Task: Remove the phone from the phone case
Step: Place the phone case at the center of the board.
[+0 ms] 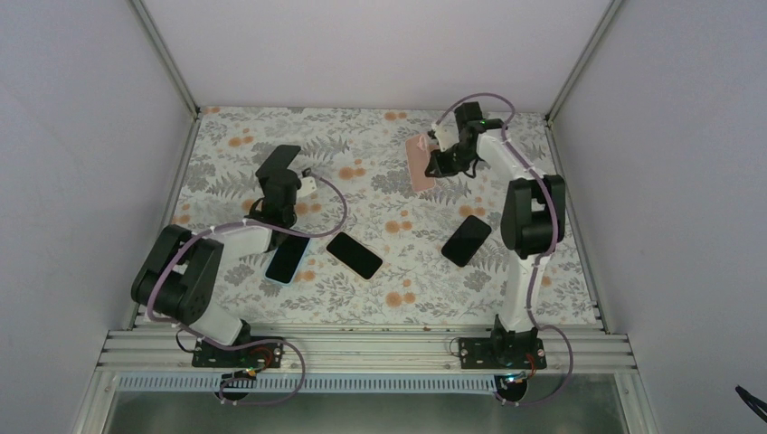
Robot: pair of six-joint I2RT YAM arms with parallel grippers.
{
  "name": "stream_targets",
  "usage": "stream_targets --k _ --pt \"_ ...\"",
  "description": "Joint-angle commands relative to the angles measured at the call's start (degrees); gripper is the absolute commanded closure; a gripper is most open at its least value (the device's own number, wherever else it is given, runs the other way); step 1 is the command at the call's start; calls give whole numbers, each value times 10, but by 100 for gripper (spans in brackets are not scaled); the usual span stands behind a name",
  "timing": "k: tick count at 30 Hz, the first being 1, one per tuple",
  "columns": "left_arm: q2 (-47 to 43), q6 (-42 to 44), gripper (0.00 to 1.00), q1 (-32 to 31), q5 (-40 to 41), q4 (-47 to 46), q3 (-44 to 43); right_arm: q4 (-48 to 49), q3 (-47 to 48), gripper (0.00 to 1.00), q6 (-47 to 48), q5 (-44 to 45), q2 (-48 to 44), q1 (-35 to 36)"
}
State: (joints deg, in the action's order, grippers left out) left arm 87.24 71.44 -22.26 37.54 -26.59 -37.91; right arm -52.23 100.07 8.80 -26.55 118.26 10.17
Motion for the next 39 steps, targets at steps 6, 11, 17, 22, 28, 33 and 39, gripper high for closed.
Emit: stream_targets --k 6,11,17,22,28,33,39 --pt "62 18 97 55 -4 -22 14 -24 46 97 4 22 105 2" --pt "91 12 94 57 -6 11 17 -41 71 97 3 25 136 2" --pt "95 -35 82 56 -65 136 -7 -72 88 96 9 14 158 0" --pt "97 -58 76 56 -100 220 -18 -86 90 96 9 19 163 -4" --pt "98 -83 62 55 -138 295 -32 -101 95 85 8 40 161 -10" --pt "83 -105 48 55 -170 363 -54 -117 95 67 15 55 149 -19" --pt "28 -157 13 45 -285 558 -150 -91 47 25 35 119 78 -32"
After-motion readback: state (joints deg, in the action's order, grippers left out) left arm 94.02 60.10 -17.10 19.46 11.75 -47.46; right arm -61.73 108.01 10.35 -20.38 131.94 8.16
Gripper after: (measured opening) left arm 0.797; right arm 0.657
